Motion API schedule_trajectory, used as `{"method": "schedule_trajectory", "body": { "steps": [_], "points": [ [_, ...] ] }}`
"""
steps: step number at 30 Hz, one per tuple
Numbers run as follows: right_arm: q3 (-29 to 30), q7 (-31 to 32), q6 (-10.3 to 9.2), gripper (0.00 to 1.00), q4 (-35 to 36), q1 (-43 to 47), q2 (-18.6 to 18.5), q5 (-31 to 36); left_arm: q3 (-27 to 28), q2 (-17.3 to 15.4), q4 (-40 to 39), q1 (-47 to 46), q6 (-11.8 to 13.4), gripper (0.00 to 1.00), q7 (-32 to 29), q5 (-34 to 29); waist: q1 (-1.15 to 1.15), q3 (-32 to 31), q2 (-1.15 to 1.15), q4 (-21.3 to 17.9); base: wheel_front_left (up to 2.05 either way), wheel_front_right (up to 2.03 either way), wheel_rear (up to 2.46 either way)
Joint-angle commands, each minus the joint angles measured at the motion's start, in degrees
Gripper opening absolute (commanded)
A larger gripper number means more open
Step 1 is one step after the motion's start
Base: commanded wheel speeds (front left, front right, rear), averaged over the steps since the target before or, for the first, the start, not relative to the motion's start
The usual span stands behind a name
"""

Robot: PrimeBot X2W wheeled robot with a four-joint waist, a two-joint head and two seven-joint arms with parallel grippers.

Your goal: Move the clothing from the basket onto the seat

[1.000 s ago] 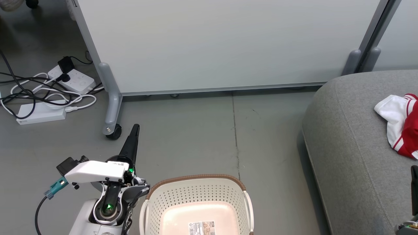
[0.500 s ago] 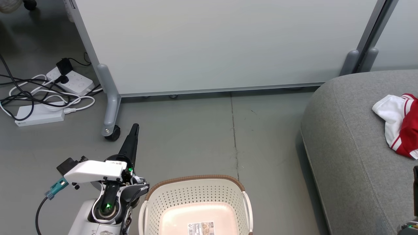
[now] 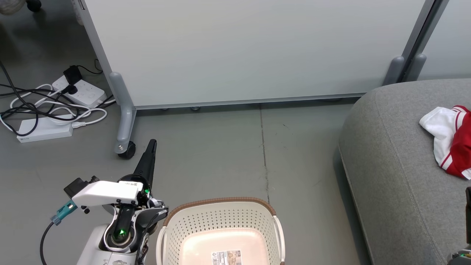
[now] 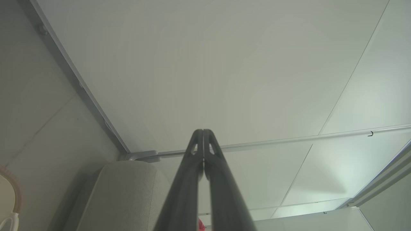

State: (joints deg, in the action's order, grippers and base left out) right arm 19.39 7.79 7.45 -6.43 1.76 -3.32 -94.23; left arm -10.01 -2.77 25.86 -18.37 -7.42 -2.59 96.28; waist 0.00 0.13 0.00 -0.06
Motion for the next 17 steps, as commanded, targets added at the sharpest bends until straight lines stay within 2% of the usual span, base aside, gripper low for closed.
{"method": "schedule_trajectory", "body": {
  "steps": [1,17],
  "points": [
    [-0.09,0.11,0.06,0.00,-0.06,0.53,-0.37,-0.14,0.19,-0.20,-0.02,-0.93,-0.19,0.00,-0.21,0.12,0.00,0.00,0.00,0.00,0.00,0.00,0.00],
    [-0.23,-0.06,0.06,0.00,-0.04,0.60,-0.48,-0.34,0.15,-0.20,-0.04,-0.93,-0.19,0.00,-0.18,0.15,0.00,0.00,0.00,0.00,0.00,0.00,0.00]
  ]
}}
